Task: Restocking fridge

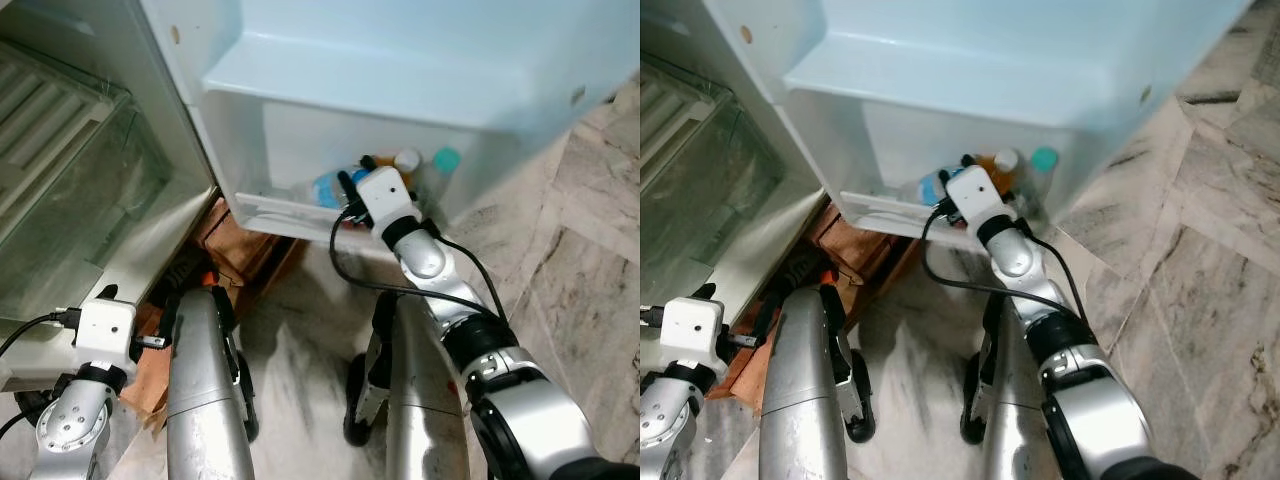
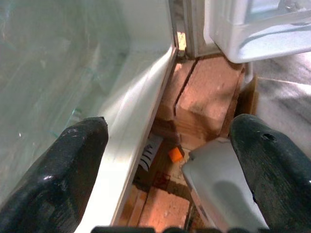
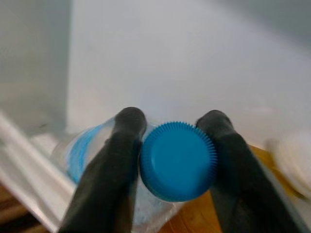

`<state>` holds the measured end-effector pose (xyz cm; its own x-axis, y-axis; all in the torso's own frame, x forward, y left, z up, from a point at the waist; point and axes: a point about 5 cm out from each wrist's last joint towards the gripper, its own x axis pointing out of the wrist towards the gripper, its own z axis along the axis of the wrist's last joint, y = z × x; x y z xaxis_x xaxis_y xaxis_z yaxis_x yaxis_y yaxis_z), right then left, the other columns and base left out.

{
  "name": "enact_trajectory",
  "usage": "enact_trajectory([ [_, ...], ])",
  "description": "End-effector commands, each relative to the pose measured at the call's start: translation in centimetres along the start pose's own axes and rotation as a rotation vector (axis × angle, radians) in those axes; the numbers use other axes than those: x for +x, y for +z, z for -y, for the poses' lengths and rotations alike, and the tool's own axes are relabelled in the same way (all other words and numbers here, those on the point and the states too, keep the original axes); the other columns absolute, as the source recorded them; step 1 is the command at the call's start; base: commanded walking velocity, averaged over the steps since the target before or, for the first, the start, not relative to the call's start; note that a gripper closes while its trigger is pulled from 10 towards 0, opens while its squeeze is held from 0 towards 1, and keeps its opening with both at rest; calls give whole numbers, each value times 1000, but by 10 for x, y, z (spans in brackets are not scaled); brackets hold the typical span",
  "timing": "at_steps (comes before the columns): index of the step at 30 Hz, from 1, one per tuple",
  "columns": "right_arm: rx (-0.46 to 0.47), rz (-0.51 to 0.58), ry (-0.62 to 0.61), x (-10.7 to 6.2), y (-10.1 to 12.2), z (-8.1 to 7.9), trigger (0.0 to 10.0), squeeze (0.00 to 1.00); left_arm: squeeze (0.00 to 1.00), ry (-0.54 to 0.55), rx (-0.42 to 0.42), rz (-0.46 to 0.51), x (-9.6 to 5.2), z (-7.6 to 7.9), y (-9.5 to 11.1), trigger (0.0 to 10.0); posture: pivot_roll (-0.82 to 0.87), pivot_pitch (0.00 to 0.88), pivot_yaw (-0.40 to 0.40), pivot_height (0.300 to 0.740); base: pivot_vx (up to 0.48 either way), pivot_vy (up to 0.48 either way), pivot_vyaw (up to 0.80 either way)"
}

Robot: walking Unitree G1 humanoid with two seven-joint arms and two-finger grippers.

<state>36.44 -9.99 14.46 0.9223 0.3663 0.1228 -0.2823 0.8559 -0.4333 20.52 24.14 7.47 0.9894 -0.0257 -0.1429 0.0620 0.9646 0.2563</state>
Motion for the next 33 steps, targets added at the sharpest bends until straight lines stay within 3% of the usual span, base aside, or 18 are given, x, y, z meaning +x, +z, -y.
enact_trajectory([
  [1, 10, -148, -52, -14, -32, 9, 10000, 1000, 0, -2, 1, -35, -4, 2, -8, 10000, 123, 333, -44, 496, 0, 0, 0],
  [14, 11, 22, -43, -3, -4, 8, 10000, 1000, 0, 8, 3, -31, 0, 1, -9, 10000, 124, 313, -46, 496, 0, 0, 0],
  [20, 31, 148, -61, 3, 19, 13, 10000, 1000, 0, 15, 4, -24, 6, 2, -9, 10000, 115, 282, -50, 496, 0, 0, 0],
  [25, 46, 163, -51, 3, 21, 13, 10000, 1000, 0, 17, 3, -19, 9, 2, -9, 10000, 108, 273, -51, 496, 0, 0, 0],
  [30, 92, 159, 7, -7, 15, 5, 10000, 1000, 0, 20, 1, -14, 14, 3, -9, 10000, 95, 246, -47, 496, 0, 0, 0],
  [33, 163, 133, 70, -27, 6, -9, 10000, 1000, 0, 40, -12, -15, 14, 3, -9, 10000, 83, 219, -46, 496, 0, 0, 0],
])
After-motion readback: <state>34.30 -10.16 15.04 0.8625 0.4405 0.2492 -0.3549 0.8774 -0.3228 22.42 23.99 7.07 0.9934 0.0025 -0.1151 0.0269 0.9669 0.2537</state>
